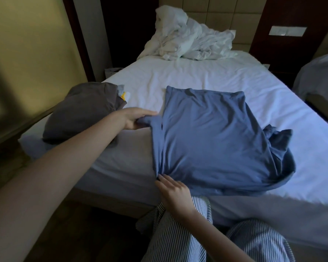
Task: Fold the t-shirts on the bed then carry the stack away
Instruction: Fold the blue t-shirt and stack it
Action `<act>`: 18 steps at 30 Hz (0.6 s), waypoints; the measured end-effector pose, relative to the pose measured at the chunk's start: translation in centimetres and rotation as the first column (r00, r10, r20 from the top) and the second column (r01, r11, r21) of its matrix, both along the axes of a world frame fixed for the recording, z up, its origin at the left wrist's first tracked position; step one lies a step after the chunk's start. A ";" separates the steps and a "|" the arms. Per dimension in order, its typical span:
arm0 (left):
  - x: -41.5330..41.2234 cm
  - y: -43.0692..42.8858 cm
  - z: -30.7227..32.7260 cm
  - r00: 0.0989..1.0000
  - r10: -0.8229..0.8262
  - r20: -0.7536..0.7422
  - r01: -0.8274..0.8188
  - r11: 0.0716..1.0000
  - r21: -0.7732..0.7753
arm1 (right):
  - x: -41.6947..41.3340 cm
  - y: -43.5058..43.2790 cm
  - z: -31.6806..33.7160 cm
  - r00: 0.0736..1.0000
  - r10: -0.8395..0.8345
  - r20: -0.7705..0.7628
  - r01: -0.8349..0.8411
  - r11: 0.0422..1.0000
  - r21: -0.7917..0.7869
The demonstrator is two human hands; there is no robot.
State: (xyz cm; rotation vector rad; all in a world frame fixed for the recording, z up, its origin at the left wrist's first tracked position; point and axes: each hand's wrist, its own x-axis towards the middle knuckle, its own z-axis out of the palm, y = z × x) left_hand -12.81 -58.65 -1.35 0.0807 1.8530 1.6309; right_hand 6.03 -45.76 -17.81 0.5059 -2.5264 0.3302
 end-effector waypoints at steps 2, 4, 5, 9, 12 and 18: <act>1.4 2.7 2.4 0.992 -0.125 -0.002 0.124 0.980 0.158 | 0.3 0.0 -0.4 0.996 0.019 0.086 -0.027 0.996 0.090; 2.7 4.9 4.2 0.964 -0.258 -0.055 0.264 0.940 0.217 | 0.6 0.2 -0.7 0.984 0.027 0.176 -0.047 0.993 0.111; 3.0 5.7 4.7 0.949 -0.293 -0.114 0.310 0.930 0.198 | 0.8 0.2 -0.8 0.981 0.032 0.193 -0.056 0.992 0.117; 3.2 7.7 1.7 0.827 -0.244 -0.506 0.211 0.970 -0.123 | 1.1 0.5 -0.5 0.974 0.013 0.228 -0.045 0.990 0.134; 2.9 6.9 -5.2 0.506 -0.389 -0.770 -0.053 0.877 -0.478 | 1.2 0.4 -0.5 0.969 0.016 0.248 -0.049 0.991 0.125; 4.2 8.3 -10.9 0.474 -0.676 -0.564 -0.199 0.542 -0.817 | 1.2 -0.1 -0.3 0.961 0.001 0.277 -0.048 0.986 0.160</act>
